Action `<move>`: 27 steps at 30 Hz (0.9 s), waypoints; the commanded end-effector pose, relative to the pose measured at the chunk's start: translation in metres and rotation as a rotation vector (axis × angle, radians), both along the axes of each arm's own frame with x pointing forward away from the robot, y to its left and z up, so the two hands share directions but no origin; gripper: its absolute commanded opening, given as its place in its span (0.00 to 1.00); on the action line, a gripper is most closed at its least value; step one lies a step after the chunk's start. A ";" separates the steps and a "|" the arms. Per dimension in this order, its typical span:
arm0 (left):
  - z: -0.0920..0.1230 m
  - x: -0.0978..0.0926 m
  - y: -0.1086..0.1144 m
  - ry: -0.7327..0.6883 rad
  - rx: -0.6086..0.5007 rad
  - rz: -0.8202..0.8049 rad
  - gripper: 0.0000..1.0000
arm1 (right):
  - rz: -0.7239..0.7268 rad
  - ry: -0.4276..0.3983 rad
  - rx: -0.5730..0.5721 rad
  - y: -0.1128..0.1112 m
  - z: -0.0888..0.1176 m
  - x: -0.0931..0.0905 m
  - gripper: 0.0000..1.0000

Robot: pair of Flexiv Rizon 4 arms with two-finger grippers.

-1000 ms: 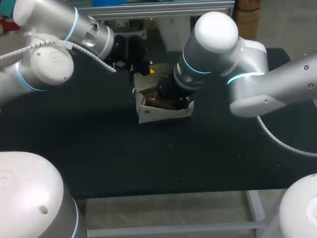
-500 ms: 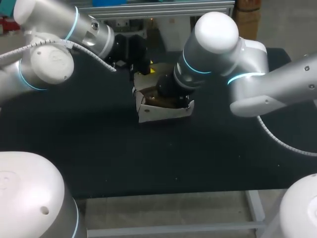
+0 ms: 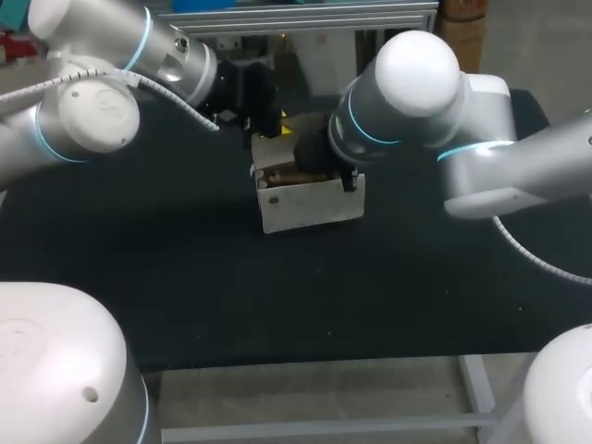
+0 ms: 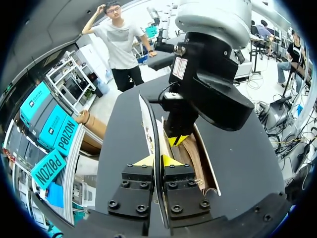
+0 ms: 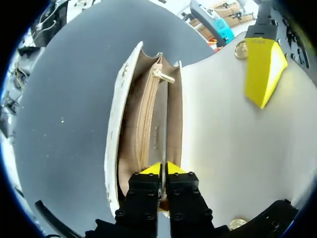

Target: Pick up the bag, open it, inspect its contents, close it, and place it on the opposite side

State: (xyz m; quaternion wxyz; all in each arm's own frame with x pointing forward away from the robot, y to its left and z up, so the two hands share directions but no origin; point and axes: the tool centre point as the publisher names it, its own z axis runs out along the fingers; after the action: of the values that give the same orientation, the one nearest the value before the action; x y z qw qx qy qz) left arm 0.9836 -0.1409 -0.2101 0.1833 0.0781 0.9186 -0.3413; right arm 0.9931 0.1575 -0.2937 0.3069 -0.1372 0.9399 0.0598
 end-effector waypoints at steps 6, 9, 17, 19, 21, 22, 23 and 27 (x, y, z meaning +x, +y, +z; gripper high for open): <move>0.007 -0.007 -0.006 -0.006 0.045 0.018 0.00 | -0.009 -0.127 0.018 -0.011 0.045 -0.013 0.00; 0.009 -0.011 -0.007 0.002 0.052 0.021 0.00 | -0.010 -0.173 0.023 -0.013 0.060 -0.016 0.00; 0.020 -0.024 -0.006 0.123 0.049 0.008 0.00 | 0.001 -0.266 0.032 -0.021 0.096 -0.037 0.00; 0.023 -0.029 -0.007 0.142 0.057 -0.005 0.00 | 0.005 -0.285 0.033 -0.023 0.105 -0.045 0.00; 0.023 -0.034 -0.007 0.163 0.064 -0.023 0.00 | 0.006 -0.305 0.038 -0.026 0.112 -0.053 0.00; 0.022 -0.036 -0.008 0.175 0.064 -0.036 0.00 | 0.006 -0.310 0.040 -0.028 0.114 -0.057 0.00; 0.020 -0.037 -0.008 0.193 0.069 -0.050 0.00 | 0.006 -0.314 0.041 -0.030 0.115 -0.060 0.00; 0.002 -0.031 -0.009 0.282 0.064 -0.093 0.00 | 0.002 -0.320 0.049 -0.038 0.118 -0.075 0.00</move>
State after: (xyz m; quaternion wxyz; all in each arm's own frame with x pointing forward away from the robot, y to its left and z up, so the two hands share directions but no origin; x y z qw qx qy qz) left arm 0.9362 -0.1478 -0.1979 0.0702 0.0681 0.9417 -0.3221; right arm 0.9392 0.1335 -0.1834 0.4440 -0.1381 0.8837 0.0539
